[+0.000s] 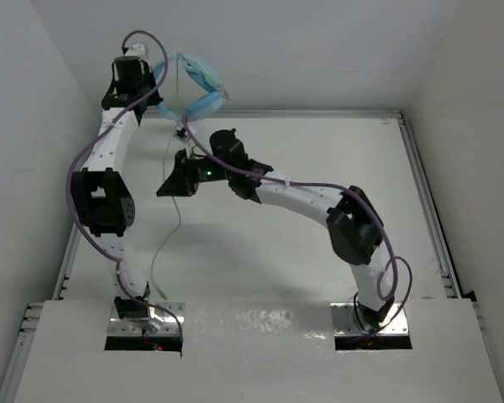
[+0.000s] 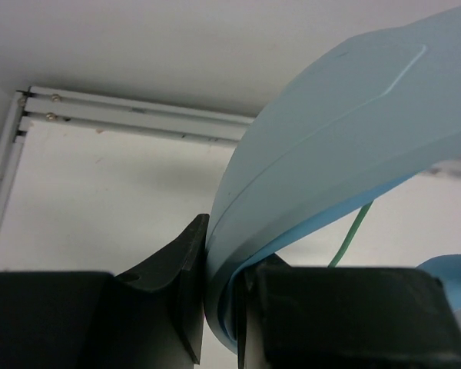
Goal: Wrap the headphones
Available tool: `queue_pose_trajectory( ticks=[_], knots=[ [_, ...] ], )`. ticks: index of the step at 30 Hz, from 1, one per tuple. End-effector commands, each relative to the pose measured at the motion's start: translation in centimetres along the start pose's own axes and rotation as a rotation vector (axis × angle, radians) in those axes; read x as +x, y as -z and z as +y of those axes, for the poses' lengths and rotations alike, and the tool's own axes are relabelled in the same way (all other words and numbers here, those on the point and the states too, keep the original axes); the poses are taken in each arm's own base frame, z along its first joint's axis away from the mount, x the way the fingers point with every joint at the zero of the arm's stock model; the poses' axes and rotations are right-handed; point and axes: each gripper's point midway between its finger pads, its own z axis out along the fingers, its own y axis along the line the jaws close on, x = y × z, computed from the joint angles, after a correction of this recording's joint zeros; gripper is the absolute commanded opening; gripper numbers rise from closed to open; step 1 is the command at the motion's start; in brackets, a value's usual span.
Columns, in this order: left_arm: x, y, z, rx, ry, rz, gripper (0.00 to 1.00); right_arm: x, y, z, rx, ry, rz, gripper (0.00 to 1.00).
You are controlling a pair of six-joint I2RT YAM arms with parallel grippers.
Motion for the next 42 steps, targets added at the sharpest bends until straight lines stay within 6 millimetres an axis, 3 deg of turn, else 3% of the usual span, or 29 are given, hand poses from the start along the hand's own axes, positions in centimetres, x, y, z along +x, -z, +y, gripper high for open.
queue_pose_trajectory(
  ticks=[1, 2, 3, 5, 6, 7, 8, 9, 10, 12, 17, 21, 22, 25, 29, 32, 35, 36, 38, 39, 42],
  knots=[
    [-1.4, 0.7, 0.2, -0.020, -0.201, -0.101, 0.00, -8.9, 4.7, 4.3, 0.002, 0.157, -0.145, 0.00],
    [-0.6, 0.6, 0.5, -0.020, -0.242, -0.082, 0.00, -9.9, 5.8, 3.7, 0.041, 0.161, -0.164, 0.00],
    [0.2, 0.6, 0.6, -0.015, -0.282, -0.061, 0.00, -11.2, 7.8, 1.9, 0.113, 0.160, -0.181, 0.00],
    [1.9, 0.9, 1.2, -0.010, -0.388, -0.019, 0.00, -14.3, 10.6, 1.1, 0.198, 0.187, -0.240, 0.00],
    [2.9, 1.1, -0.2, 0.033, -0.465, 0.002, 0.00, -15.1, 12.6, -0.8, 0.271, 0.187, -0.239, 0.00],
    [2.9, 1.8, -0.8, 0.060, -0.499, 0.002, 0.00, -16.0, 13.7, -1.8, 0.330, 0.200, -0.256, 0.00],
    [4.7, 2.0, -1.6, 0.084, -0.539, 0.033, 0.00, -17.4, 14.6, -2.0, 0.365, 0.229, -0.273, 0.00],
    [5.3, 2.4, -1.8, 0.096, -0.602, 0.044, 0.00, -17.5, 15.8, -3.3, 0.420, 0.248, -0.254, 0.00],
    [5.3, 3.3, -2.5, 0.111, -0.627, 0.036, 0.00, -18.0, 16.4, -3.8, 0.449, 0.262, -0.259, 0.00],
    [8.0, 3.9, -4.0, 0.186, -0.668, 0.100, 0.00, -19.9, 18.0, -4.5, 0.508, 0.300, -0.289, 0.00],
    [11.6, 5.2, -6.1, 0.301, -0.698, 0.209, 0.00, -23.1, 22.1, -6.9, 0.700, 0.409, -0.309, 0.00],
    [13.1, 5.9, -8.0, 0.387, -0.612, 0.251, 0.00, -22.4, 23.9, -8.4, 0.828, 0.494, -0.214, 0.00],
    [13.3, 6.0, -8.4, 0.402, -0.585, 0.261, 0.00, -21.3, 23.7, -9.0, 0.831, 0.493, -0.180, 0.00],
    [14.0, 6.7, -9.9, 0.461, -0.455, 0.311, 0.00, -18.8, 21.5, -8.4, 0.766, 0.499, -0.130, 0.00],
    [15.6, 7.8, -11.7, 0.540, -0.404, 0.363, 0.00, -19.7, 20.8, -8.0, 0.755, 0.491, -0.196, 0.00],
    [16.0, 8.6, -12.0, 0.556, -0.426, 0.377, 0.00, -20.9, 22.6, -9.1, 0.867, 0.526, -0.199, 0.00],
    [15.9, 9.2, -11.3, 0.542, -0.464, 0.381, 0.00, -21.5, 26.0, -10.4, 0.992, 0.529, -0.194, 0.00],
    [15.8, 9.5, -11.1, 0.544, -0.487, 0.384, 0.00, -21.8, 28.5, -10.9, 1.050, 0.513, -0.210, 0.00],
    [15.3, 10.0, -11.1, 0.547, -0.507, 0.376, 0.00, -22.1, 31.2, -11.4, 1.105, 0.498, -0.234, 0.00],
    [15.4, 10.4, -11.0, 0.557, -0.526, 0.384, 0.00, -22.0, 33.8, -12.2, 1.164, 0.493, -0.241, 0.00],
    [14.3, 11.2, -11.5, 0.589, -0.547, 0.372, 0.00, -21.3, 36.5, -13.5, 1.219, 0.480, -0.229, 0.00]
  ],
)
